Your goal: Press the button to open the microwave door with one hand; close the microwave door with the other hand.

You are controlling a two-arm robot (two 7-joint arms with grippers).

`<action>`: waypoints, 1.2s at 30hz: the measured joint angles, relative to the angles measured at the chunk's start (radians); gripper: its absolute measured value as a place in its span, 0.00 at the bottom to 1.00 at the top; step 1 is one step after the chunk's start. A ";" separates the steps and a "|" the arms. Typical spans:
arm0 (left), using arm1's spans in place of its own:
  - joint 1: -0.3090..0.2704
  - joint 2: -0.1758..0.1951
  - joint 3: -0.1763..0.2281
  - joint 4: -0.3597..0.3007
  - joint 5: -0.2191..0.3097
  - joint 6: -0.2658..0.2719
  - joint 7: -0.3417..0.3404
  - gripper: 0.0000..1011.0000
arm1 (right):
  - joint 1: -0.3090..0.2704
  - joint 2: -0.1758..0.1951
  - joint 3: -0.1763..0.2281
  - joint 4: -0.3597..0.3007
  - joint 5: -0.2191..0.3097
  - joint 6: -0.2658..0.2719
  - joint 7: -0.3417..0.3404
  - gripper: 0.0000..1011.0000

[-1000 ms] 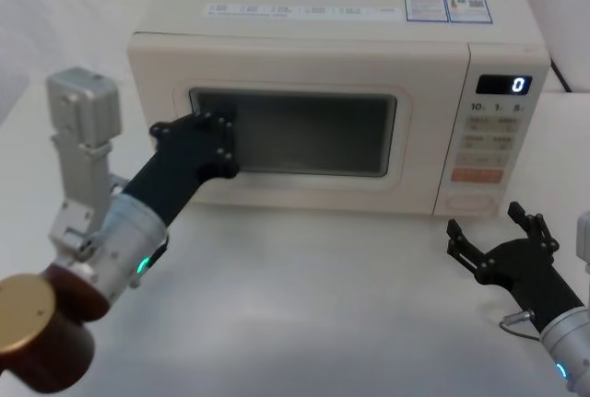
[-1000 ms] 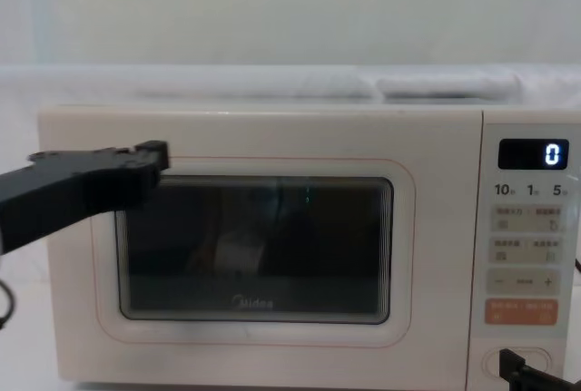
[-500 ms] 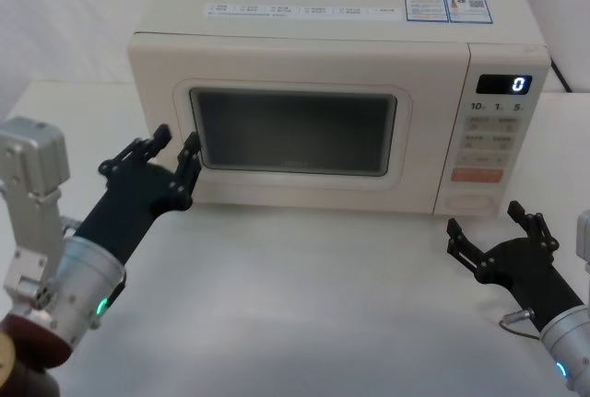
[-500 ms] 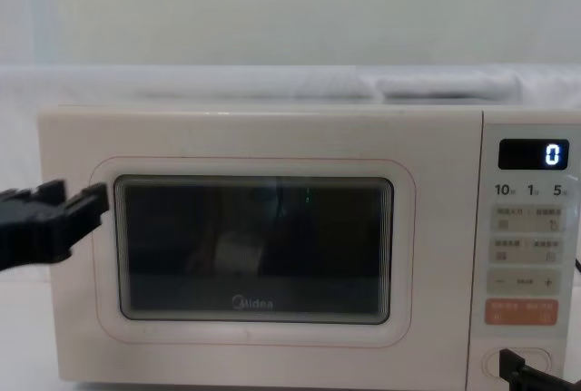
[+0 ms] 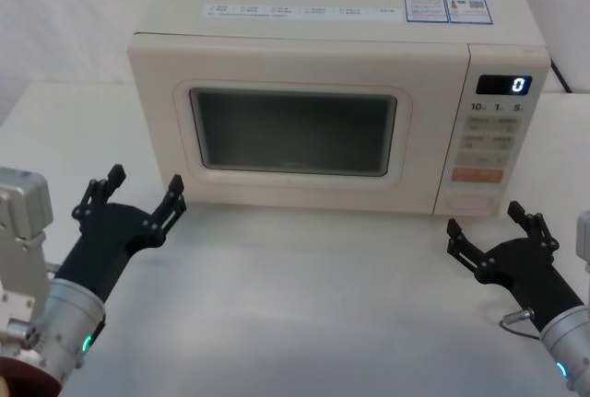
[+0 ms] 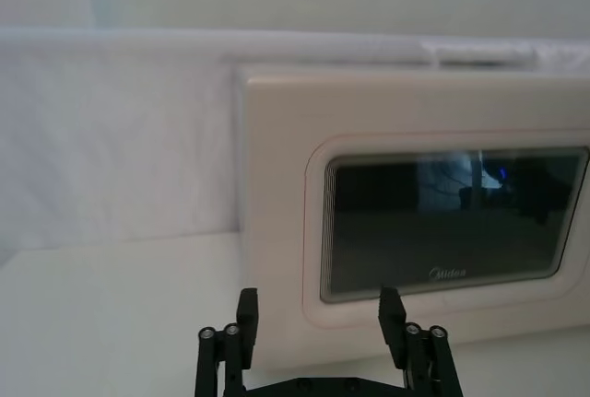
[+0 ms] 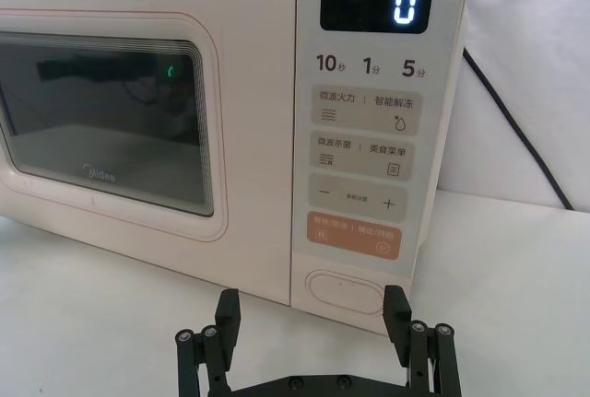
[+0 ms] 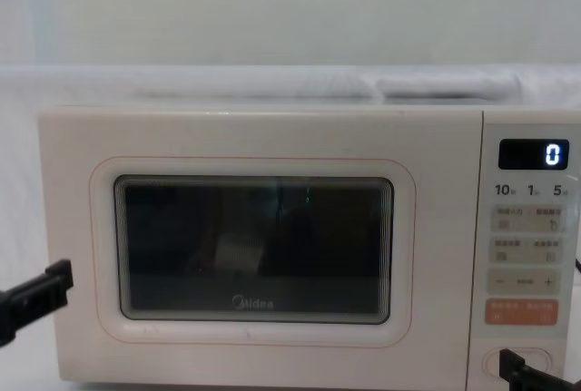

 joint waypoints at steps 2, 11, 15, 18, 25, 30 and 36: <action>0.006 -0.006 -0.001 0.007 0.006 -0.002 0.000 0.88 | 0.000 0.000 0.000 0.000 0.000 0.000 0.000 0.99; 0.021 -0.024 -0.004 0.034 0.022 -0.001 -0.009 0.99 | 0.000 0.000 0.000 0.000 0.000 0.000 0.000 0.99; 0.027 -0.028 -0.003 0.047 0.025 0.007 -0.014 0.99 | 0.000 0.000 0.000 0.000 0.000 0.000 0.000 0.99; 0.028 -0.028 -0.002 0.050 0.025 0.009 -0.015 0.99 | 0.000 0.000 0.000 0.000 0.000 0.000 0.000 0.99; 0.026 -0.028 -0.002 0.048 0.025 0.009 -0.015 0.99 | 0.000 0.000 0.000 0.000 0.000 0.000 0.000 0.99; 0.026 -0.028 -0.002 0.046 0.025 0.008 -0.015 0.99 | 0.000 0.000 0.000 0.000 0.000 0.000 0.000 0.99; 0.026 -0.027 -0.002 0.045 0.025 0.007 -0.015 0.99 | 0.000 0.000 0.000 0.000 0.000 0.000 0.000 0.99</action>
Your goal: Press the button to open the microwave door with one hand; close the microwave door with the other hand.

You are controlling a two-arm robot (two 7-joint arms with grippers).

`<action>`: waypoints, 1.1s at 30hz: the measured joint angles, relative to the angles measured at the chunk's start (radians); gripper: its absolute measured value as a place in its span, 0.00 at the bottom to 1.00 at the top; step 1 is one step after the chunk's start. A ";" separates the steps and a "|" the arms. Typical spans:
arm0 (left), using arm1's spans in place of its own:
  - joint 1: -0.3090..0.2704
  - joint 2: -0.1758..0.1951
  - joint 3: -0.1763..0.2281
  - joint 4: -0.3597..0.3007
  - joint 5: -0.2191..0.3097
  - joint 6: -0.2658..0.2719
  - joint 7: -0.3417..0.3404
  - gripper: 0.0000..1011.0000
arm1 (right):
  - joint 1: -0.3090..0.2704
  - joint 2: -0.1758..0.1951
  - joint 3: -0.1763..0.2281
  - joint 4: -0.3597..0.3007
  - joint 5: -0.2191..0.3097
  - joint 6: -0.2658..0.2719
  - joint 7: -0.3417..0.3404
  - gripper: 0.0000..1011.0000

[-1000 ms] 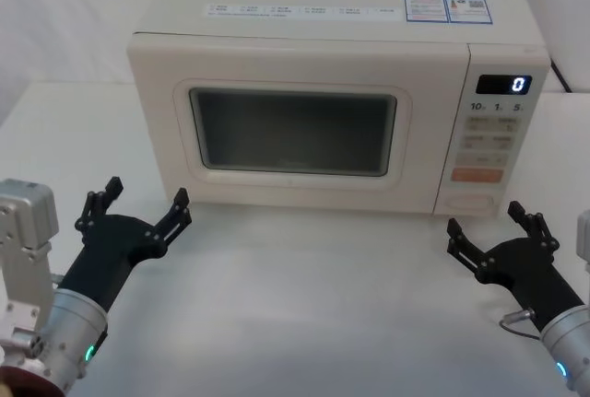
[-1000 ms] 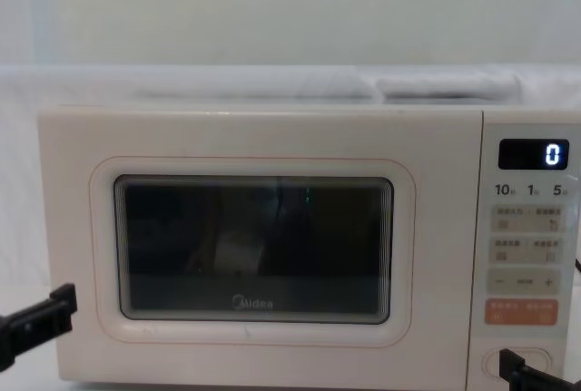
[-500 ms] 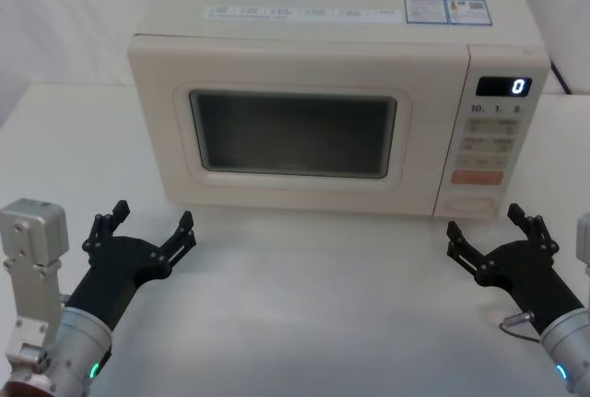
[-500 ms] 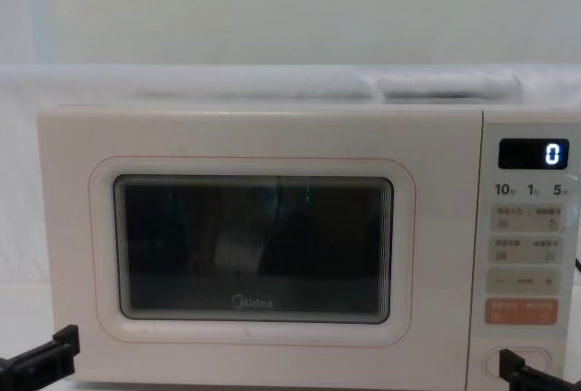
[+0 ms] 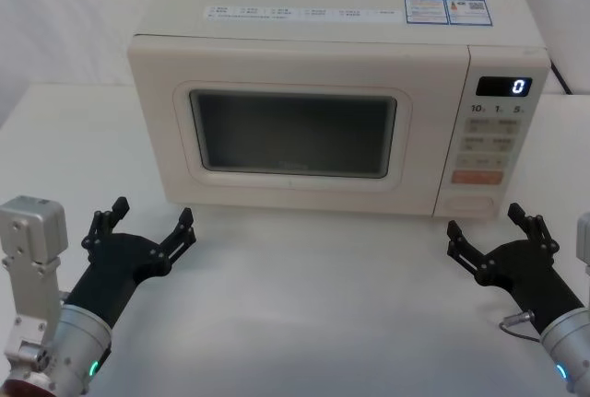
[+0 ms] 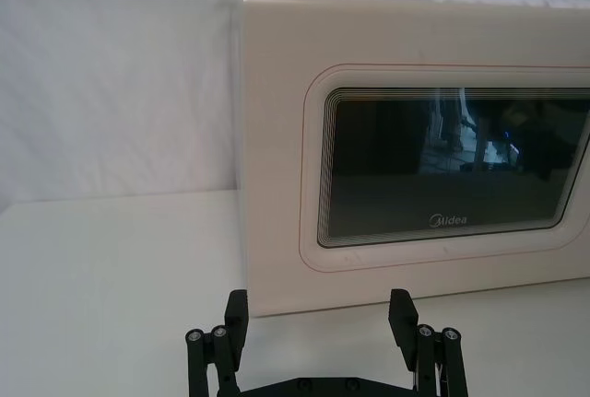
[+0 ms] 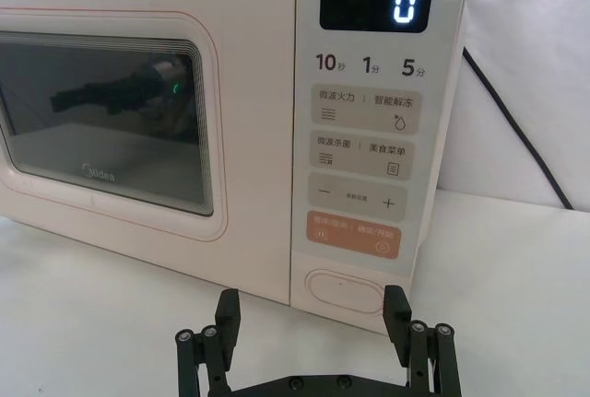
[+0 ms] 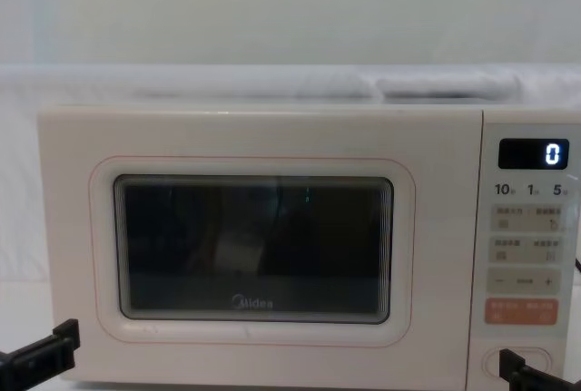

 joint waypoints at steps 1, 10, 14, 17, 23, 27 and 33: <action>0.000 0.000 0.000 0.000 0.000 0.000 0.000 0.99 | 0.000 0.000 0.000 0.000 0.000 0.000 0.000 0.99; -0.001 0.001 0.000 -0.001 0.000 -0.001 0.000 0.99 | 0.000 0.000 0.000 0.000 0.000 0.000 0.000 0.99; -0.001 0.000 0.000 -0.001 -0.001 -0.001 0.001 0.99 | 0.000 0.000 0.000 0.000 0.000 0.000 0.000 0.99; -0.001 0.000 0.000 -0.002 -0.001 -0.001 0.001 0.99 | 0.000 0.000 0.000 0.000 0.000 0.000 0.000 0.99; -0.001 0.000 0.000 -0.002 -0.001 -0.001 0.001 0.99 | 0.000 0.000 0.000 0.000 0.000 0.000 0.000 0.99; -0.001 0.000 0.000 -0.002 -0.002 -0.001 0.001 0.99 | 0.000 0.000 0.000 0.000 0.000 0.000 0.000 0.99; -0.001 0.001 0.000 -0.002 -0.002 -0.001 0.001 0.99 | 0.000 0.000 0.000 0.000 0.000 0.000 0.000 0.99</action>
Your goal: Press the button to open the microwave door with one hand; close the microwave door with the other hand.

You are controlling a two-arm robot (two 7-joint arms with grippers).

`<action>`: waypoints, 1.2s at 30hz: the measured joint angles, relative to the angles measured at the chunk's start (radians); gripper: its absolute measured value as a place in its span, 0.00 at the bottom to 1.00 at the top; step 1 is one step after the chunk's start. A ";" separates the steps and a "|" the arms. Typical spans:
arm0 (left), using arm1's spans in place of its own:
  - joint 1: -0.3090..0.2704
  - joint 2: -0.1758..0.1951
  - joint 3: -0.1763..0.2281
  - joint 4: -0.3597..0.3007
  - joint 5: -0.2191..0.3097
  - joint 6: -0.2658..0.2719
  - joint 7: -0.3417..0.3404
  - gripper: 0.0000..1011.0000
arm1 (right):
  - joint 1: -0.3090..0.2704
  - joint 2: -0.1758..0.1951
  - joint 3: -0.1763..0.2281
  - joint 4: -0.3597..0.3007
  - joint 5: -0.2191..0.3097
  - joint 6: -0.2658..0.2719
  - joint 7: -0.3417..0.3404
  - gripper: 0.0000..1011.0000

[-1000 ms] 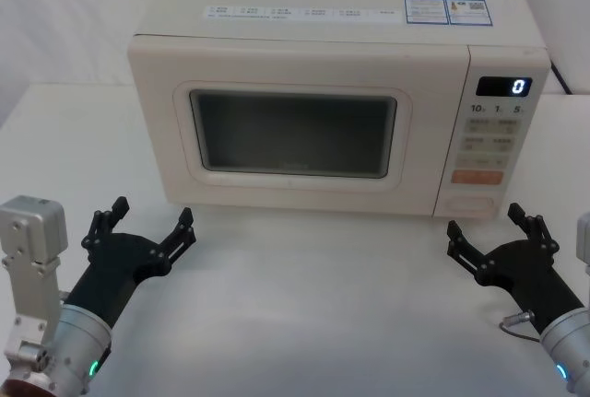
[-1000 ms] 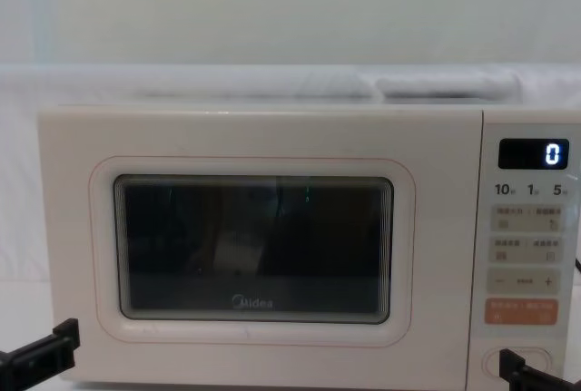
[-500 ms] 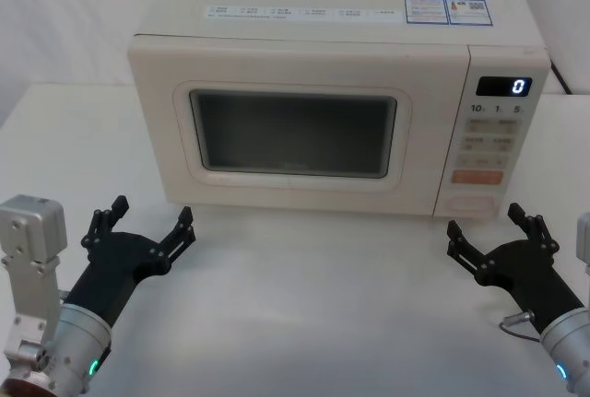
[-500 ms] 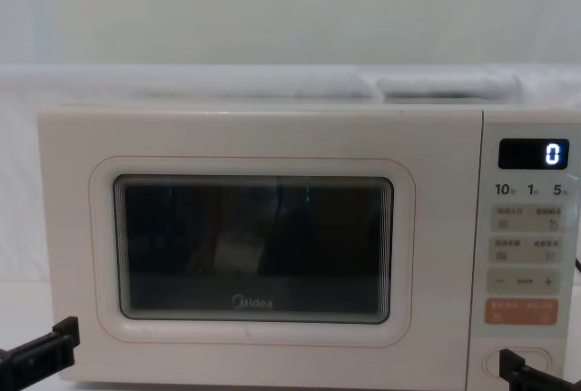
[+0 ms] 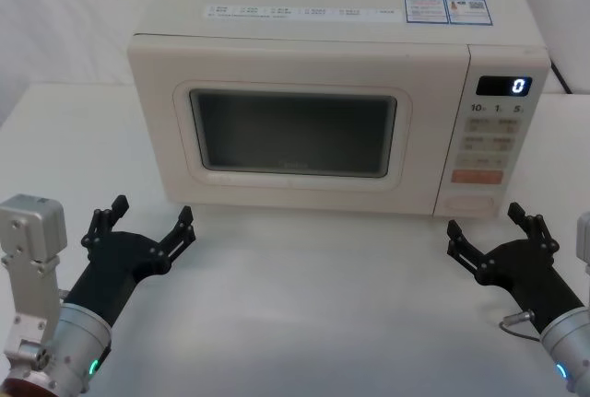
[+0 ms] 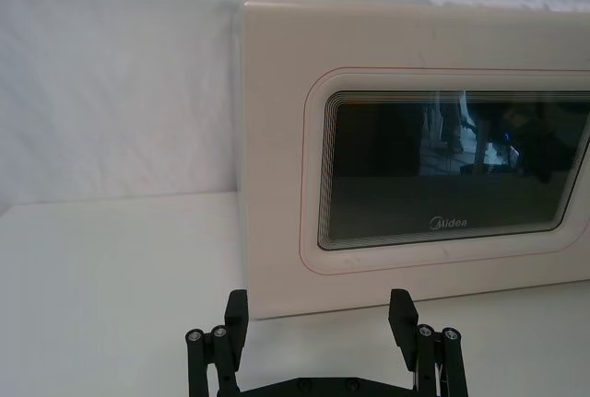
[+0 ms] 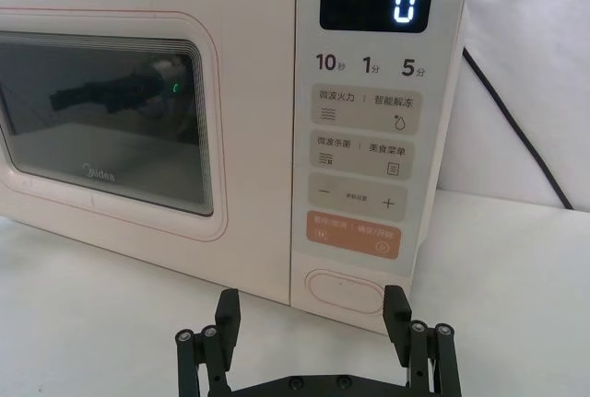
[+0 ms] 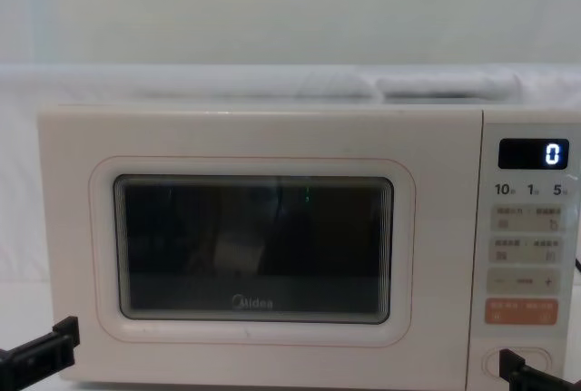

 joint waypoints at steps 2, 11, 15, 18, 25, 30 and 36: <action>0.000 0.000 0.000 0.000 0.000 0.000 0.000 0.99 | 0.000 0.000 0.000 0.000 0.000 0.000 0.000 0.99; 0.000 0.000 0.000 0.000 0.000 0.000 0.000 0.99 | 0.000 0.000 0.000 0.000 0.000 0.000 0.000 0.99; 0.000 0.000 0.000 0.000 0.000 0.000 0.000 0.99 | 0.000 0.000 0.000 0.000 0.000 0.000 0.000 0.99; 0.000 0.000 0.000 0.000 0.000 0.000 0.000 0.99 | 0.000 0.000 0.000 0.000 0.000 0.000 0.000 0.99; 0.000 0.000 0.000 0.000 0.000 0.000 0.000 0.99 | 0.000 0.000 0.000 0.000 0.000 0.000 0.000 0.99; 0.000 0.000 0.000 0.000 0.000 0.000 0.000 0.99 | 0.000 0.000 0.000 0.000 0.000 0.000 0.000 0.99; 0.000 0.000 0.000 0.000 0.000 0.000 0.000 0.99 | 0.000 0.000 0.000 0.000 0.000 0.000 0.000 0.99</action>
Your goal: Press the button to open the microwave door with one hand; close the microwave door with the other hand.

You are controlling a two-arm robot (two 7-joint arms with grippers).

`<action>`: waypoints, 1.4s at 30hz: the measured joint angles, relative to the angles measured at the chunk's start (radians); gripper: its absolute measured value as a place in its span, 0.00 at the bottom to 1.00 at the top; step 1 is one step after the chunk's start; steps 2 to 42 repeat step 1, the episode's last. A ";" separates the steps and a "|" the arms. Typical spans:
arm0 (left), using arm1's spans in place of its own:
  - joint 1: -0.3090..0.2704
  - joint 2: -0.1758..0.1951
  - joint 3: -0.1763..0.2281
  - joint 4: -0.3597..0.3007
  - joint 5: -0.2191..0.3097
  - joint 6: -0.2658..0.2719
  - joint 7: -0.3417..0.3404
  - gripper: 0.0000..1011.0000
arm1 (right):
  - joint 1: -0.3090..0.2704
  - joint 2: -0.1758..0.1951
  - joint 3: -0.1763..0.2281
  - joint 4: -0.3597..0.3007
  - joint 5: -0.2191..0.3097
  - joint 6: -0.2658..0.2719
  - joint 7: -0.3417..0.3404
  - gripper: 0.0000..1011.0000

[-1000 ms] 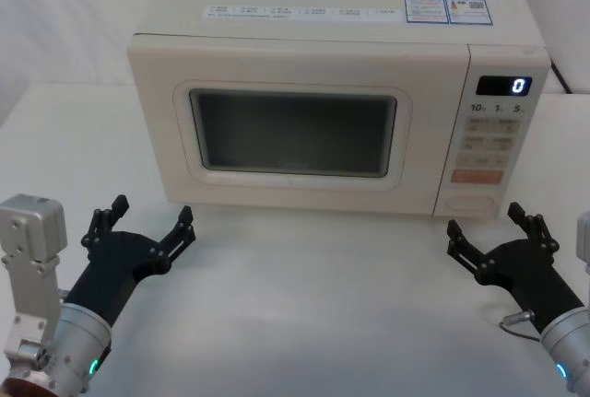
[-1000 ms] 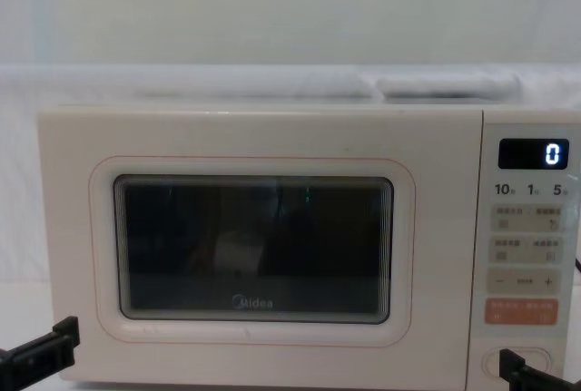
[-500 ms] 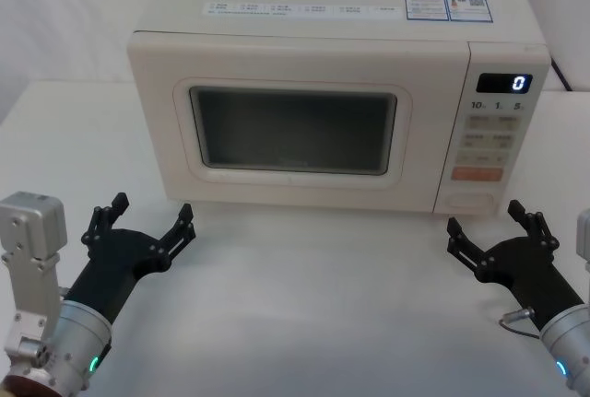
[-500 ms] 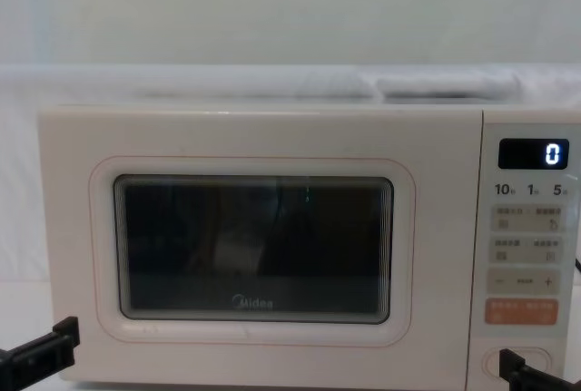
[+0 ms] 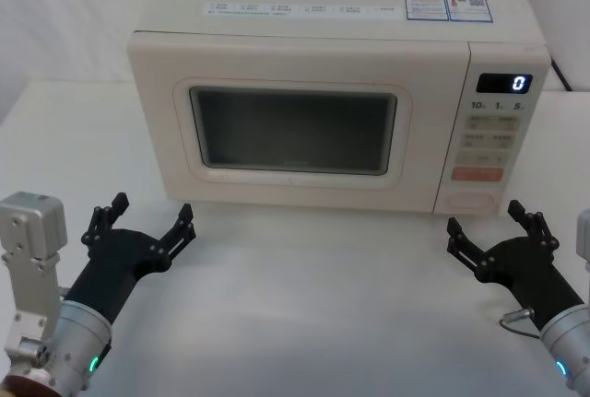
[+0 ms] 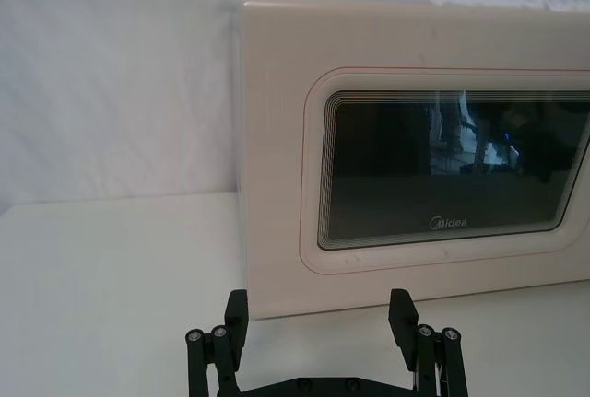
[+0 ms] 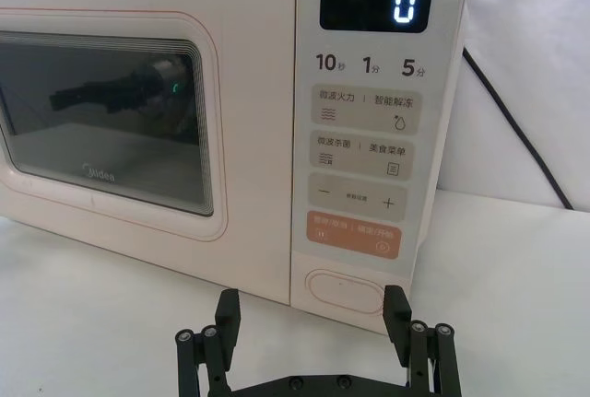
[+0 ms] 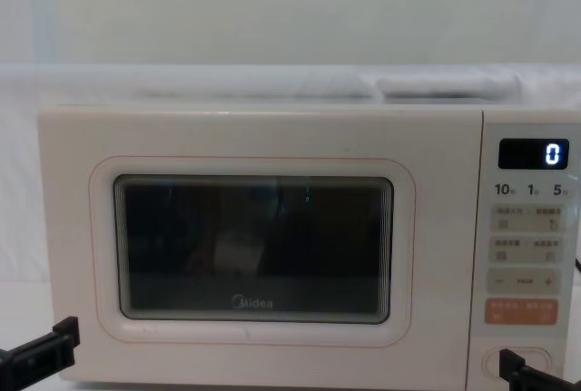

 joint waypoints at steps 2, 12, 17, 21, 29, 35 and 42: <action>0.000 0.000 0.000 0.000 0.000 0.000 0.000 0.99 | 0.000 0.000 0.000 0.000 0.000 0.000 0.000 0.99; 0.000 0.000 0.000 0.000 0.000 0.000 0.000 0.99 | 0.000 0.000 0.000 0.000 0.000 0.000 0.000 0.99; 0.000 0.000 0.000 0.000 0.000 0.000 0.000 0.99 | 0.000 0.000 0.000 0.000 0.000 0.000 0.000 0.99; 0.000 0.000 0.000 0.000 0.000 0.000 0.000 0.99 | 0.000 0.000 0.000 0.000 0.000 0.000 0.000 0.99; 0.000 0.000 0.000 0.000 0.000 0.000 0.000 0.99 | 0.000 0.000 0.000 0.000 0.000 0.000 0.000 0.99; 0.000 0.000 0.000 0.000 0.000 0.000 0.000 0.99 | 0.000 0.000 0.000 0.000 0.000 0.000 0.000 0.99; 0.000 0.000 0.000 0.000 0.000 0.000 0.000 0.99 | 0.000 0.000 0.000 0.000 0.000 0.000 0.000 0.99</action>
